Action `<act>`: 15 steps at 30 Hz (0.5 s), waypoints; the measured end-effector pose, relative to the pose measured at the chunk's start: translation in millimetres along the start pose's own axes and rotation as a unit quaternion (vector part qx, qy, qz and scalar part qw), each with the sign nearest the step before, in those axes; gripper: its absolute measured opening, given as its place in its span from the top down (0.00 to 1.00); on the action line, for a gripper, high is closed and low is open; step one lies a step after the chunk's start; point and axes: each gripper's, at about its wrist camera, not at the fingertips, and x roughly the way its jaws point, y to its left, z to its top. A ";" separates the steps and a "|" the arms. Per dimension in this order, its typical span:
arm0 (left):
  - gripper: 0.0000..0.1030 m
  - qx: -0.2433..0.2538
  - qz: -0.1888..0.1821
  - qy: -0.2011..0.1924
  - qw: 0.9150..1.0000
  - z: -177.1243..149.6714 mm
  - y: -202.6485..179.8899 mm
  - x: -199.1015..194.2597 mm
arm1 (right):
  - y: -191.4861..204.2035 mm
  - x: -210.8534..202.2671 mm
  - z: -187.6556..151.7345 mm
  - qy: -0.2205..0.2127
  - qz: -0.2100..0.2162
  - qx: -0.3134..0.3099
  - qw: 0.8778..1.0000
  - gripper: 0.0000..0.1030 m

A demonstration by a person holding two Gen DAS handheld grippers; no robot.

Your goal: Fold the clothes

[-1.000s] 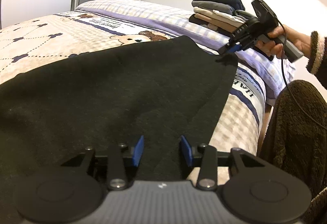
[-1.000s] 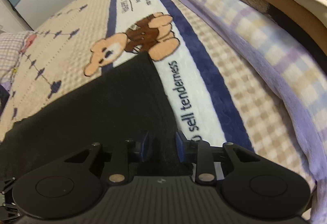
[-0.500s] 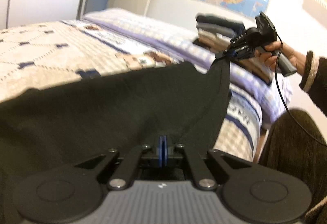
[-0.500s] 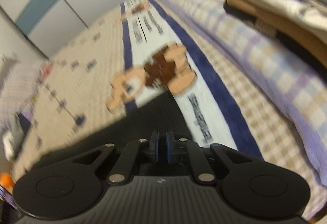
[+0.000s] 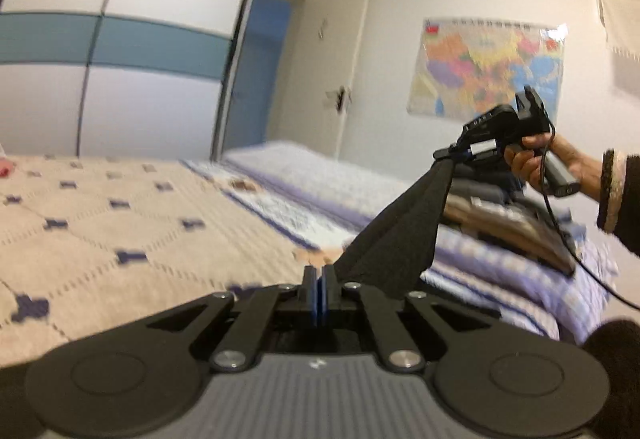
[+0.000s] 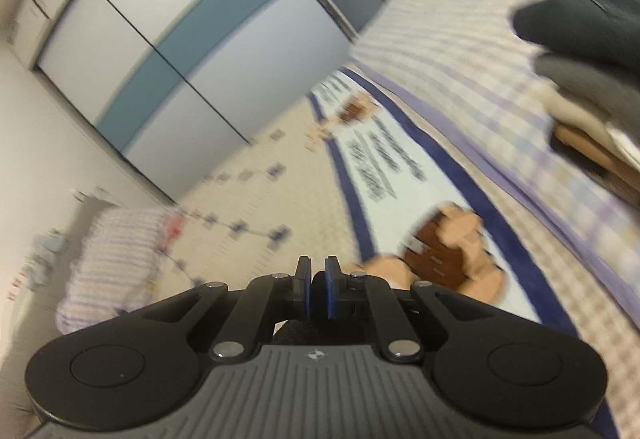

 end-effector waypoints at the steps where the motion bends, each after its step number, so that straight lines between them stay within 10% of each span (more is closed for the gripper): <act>1: 0.98 0.000 -0.001 -0.007 1.000 2.9 -0.9 -1.8 | 4.4 -1.9 3.8 -0.006 0.009 -0.004 1.000 0.92; 15: 0.98 0.065 -0.074 0.107 0.989 -39.9 -47.6 15.3 | -79.7 -18.7 -49.9 0.075 -0.089 -0.031 0.993 0.92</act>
